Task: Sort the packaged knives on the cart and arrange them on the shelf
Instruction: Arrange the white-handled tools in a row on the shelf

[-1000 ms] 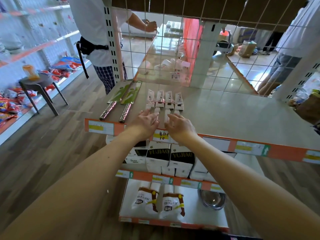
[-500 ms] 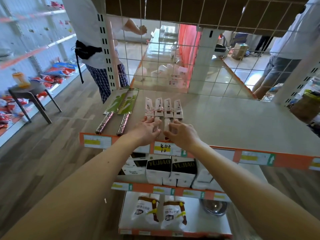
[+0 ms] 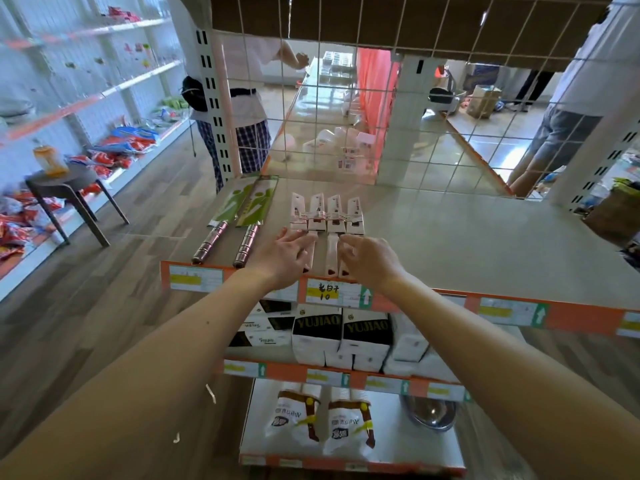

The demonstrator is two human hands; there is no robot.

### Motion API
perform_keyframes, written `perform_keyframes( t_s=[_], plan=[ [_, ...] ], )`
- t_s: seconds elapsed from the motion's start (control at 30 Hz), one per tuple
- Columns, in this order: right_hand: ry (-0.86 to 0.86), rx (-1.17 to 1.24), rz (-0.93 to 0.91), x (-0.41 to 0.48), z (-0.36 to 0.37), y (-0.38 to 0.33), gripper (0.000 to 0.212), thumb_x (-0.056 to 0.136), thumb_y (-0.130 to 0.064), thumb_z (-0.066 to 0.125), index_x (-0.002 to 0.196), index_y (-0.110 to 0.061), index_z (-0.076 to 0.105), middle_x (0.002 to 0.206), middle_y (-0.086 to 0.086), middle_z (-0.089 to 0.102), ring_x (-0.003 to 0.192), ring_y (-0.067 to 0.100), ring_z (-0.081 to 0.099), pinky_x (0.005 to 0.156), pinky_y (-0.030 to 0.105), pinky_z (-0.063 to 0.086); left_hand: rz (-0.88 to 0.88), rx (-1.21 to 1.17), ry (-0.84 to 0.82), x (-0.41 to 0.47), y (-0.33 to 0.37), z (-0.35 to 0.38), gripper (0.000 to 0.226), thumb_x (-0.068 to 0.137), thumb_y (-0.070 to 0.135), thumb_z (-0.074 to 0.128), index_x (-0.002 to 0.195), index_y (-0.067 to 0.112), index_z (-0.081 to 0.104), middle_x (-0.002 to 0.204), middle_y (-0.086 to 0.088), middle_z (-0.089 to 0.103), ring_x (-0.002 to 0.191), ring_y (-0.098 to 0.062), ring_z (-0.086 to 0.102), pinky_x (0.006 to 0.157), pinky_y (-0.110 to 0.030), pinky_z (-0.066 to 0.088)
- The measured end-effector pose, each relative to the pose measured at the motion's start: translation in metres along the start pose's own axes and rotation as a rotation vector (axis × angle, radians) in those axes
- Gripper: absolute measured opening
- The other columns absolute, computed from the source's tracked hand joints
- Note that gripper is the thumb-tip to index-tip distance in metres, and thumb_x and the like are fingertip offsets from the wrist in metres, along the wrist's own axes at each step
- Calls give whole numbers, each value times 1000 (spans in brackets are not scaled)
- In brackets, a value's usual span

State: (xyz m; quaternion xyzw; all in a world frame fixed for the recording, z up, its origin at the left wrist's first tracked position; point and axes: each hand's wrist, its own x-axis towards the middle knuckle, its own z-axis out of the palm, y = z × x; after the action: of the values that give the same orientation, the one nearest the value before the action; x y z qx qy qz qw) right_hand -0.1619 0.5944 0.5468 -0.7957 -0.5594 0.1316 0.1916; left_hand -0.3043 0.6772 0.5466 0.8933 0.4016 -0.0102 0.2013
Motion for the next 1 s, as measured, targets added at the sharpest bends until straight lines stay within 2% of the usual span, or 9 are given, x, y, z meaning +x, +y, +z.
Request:
perform_keyframes(
  t_s=[0.1,0.17,0.27,0.33,0.4,0.5,0.67,0.8,1.0],
  plan=[
    [-40,10,-35,-2,-1,-3,40,100,-24,37,140,-21,42,139,6,51,122,24,53,95,35,46,-9,-13,1,-1,-3,0,49,102,28,25,150,32,16,160,6,8,149,-17,-1,121,-38,6],
    [-69,-27,-72,-3,1,-6,40,100,-22,36,140,-21,42,142,3,48,124,24,50,95,35,45,-20,-18,10,0,-4,1,49,102,29,25,150,29,16,160,4,8,149,-16,0,121,-38,6],
    [-67,-39,-83,2,7,-5,30,100,-23,35,111,-12,61,119,5,60,106,24,57,79,31,45,-30,-20,11,1,-3,2,50,102,30,25,151,26,16,160,3,9,149,-15,2,120,-37,7],
    [-70,-29,-68,4,10,-3,30,99,-23,35,92,-9,60,100,4,60,91,23,57,69,28,39,-29,-21,1,2,-2,2,50,102,30,25,152,24,16,160,2,9,149,-15,3,119,-36,7],
    [-60,-4,-65,4,9,-2,30,99,-24,35,87,-9,58,96,6,59,86,23,57,67,29,39,-33,-17,3,2,-1,2,51,102,30,25,152,22,17,160,1,10,149,-16,4,120,-36,7],
    [-31,21,-59,1,5,0,28,100,-24,37,103,-8,60,102,6,61,92,24,58,75,33,47,-38,-6,16,1,3,-2,50,102,31,25,151,21,18,160,0,12,149,-17,6,120,-37,9],
    [-59,23,-22,-4,-1,7,44,98,-16,37,140,-26,43,141,4,49,124,24,50,97,36,45,-5,13,24,0,13,-2,50,102,31,26,151,23,18,160,4,11,149,-15,4,120,-36,7],
    [-87,47,-10,-7,-3,13,53,95,-4,35,141,-31,41,149,-2,40,132,20,43,103,31,41,49,48,-52,-5,22,3,49,102,35,24,150,32,14,160,7,4,148,-16,-3,120,-41,3],
    [-158,-135,-87,-8,-1,9,46,97,-5,37,139,-22,44,140,-3,48,122,22,51,96,28,42,21,122,-163,-16,32,7,53,101,44,15,151,30,3,159,7,-7,146,-14,-14,118,-37,-5]
  ],
)
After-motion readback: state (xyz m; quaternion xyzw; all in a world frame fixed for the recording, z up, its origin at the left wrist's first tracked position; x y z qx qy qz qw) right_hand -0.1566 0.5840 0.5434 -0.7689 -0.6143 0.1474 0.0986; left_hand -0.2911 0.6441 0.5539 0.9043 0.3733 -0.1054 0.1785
